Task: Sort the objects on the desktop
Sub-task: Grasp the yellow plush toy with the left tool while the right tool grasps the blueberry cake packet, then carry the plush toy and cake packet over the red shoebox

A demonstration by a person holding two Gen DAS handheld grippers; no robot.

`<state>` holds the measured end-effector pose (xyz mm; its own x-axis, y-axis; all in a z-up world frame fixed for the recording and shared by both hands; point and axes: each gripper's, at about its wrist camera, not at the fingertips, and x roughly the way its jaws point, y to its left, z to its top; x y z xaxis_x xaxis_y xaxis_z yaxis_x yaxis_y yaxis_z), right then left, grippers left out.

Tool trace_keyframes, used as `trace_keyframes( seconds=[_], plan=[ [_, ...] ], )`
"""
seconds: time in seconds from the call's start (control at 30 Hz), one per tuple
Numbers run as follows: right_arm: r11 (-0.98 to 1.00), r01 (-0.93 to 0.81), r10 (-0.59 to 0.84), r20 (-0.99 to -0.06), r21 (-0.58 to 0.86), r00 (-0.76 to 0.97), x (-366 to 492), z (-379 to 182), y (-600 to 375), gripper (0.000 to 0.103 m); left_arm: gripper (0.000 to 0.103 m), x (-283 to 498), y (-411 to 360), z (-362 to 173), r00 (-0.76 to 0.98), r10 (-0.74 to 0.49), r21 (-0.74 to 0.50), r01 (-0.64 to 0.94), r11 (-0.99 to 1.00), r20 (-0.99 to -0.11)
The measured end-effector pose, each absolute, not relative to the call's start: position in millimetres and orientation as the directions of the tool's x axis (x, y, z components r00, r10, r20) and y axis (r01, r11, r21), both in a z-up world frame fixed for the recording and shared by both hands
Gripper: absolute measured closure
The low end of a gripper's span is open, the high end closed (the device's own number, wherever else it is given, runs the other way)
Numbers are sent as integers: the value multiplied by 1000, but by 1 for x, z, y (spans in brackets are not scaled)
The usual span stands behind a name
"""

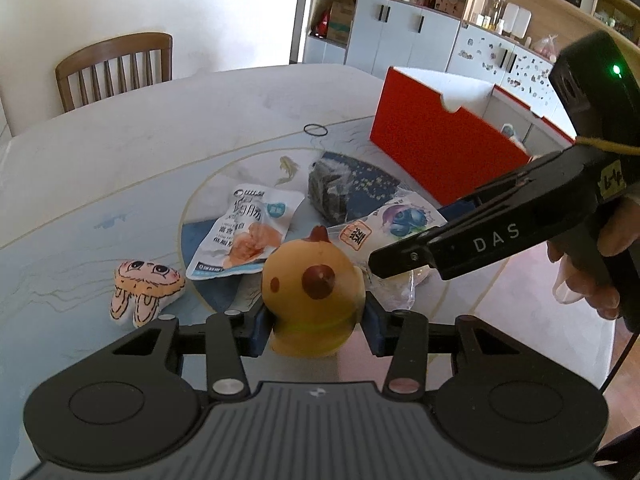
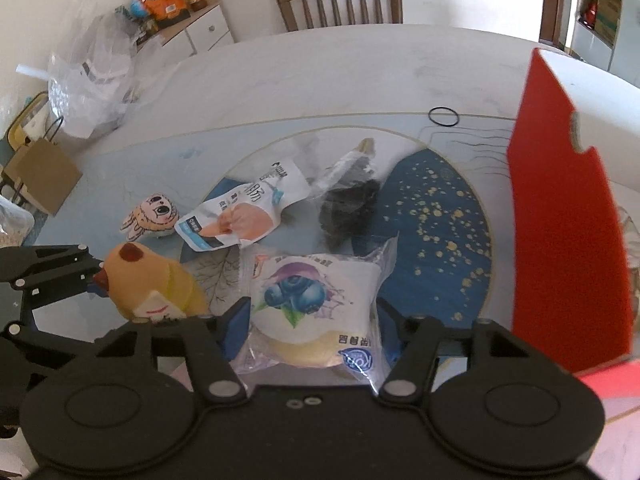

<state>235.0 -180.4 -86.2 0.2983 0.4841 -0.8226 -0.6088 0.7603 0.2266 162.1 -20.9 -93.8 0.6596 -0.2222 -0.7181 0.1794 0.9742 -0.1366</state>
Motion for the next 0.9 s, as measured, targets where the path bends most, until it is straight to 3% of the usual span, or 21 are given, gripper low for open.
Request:
trace_keyframes(
  seconds=[0.9],
  plan=[
    [755, -579, 580, -726, 309, 369, 213, -16, -250, 40, 59, 161, -64, -37, 675, -261, -165, 204, 965, -690]
  ],
)
